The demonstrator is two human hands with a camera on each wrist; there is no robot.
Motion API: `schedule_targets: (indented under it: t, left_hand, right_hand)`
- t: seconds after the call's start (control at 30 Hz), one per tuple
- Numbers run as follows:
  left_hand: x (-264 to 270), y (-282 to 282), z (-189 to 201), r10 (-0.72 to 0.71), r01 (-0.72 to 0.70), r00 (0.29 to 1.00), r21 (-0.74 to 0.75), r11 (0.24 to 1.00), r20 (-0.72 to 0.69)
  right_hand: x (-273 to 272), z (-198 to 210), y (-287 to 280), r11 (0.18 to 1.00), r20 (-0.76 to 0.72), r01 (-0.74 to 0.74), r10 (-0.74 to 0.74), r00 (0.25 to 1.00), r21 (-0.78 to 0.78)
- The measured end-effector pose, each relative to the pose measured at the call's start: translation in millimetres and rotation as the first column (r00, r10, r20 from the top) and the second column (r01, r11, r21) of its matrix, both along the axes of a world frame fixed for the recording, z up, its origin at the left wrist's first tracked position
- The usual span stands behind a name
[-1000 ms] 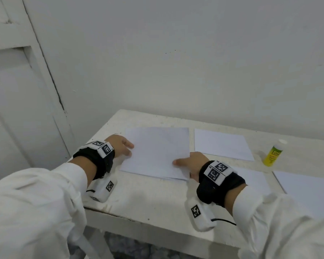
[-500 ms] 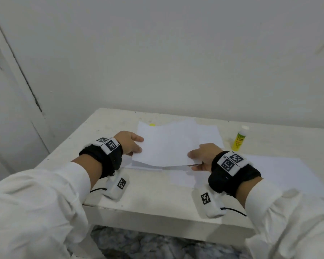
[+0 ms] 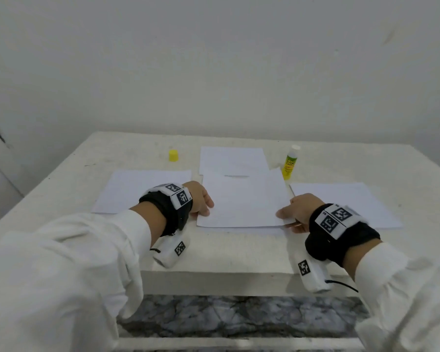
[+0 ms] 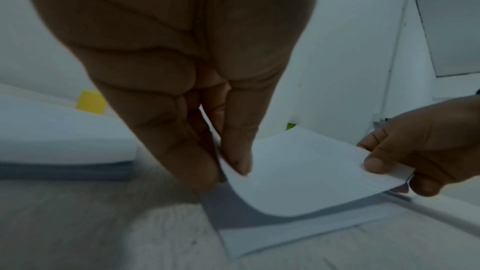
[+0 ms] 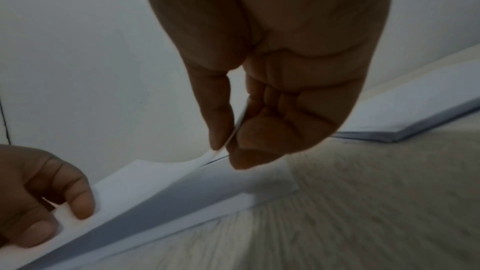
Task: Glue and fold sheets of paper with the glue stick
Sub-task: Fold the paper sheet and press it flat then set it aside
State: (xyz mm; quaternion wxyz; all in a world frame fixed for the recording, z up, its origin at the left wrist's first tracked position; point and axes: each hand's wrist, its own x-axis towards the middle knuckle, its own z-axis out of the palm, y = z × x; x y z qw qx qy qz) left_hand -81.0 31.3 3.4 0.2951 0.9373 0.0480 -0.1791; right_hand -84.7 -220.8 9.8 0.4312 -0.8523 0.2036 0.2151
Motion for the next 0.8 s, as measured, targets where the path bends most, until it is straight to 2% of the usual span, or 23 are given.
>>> schedule_targets:
  t: [0.23, 0.8]
  left_hand:
    - [-1.5, 1.1, -1.6, -0.008, 0.009, 0.998, 0.018, 1.000, -0.063]
    - [-5.4, 6.1, -3.0, -0.028, 0.029, 0.996, 0.007, 1.000, -0.081]
  right_hand:
    - [-0.8, -1.2, 6.3, 0.992, -0.023, -0.055, 0.053, 0.998, -0.113]
    - [1.9, -4.1, 7.6, 0.988, -0.018, -0.056, 0.054, 0.998, -0.146]
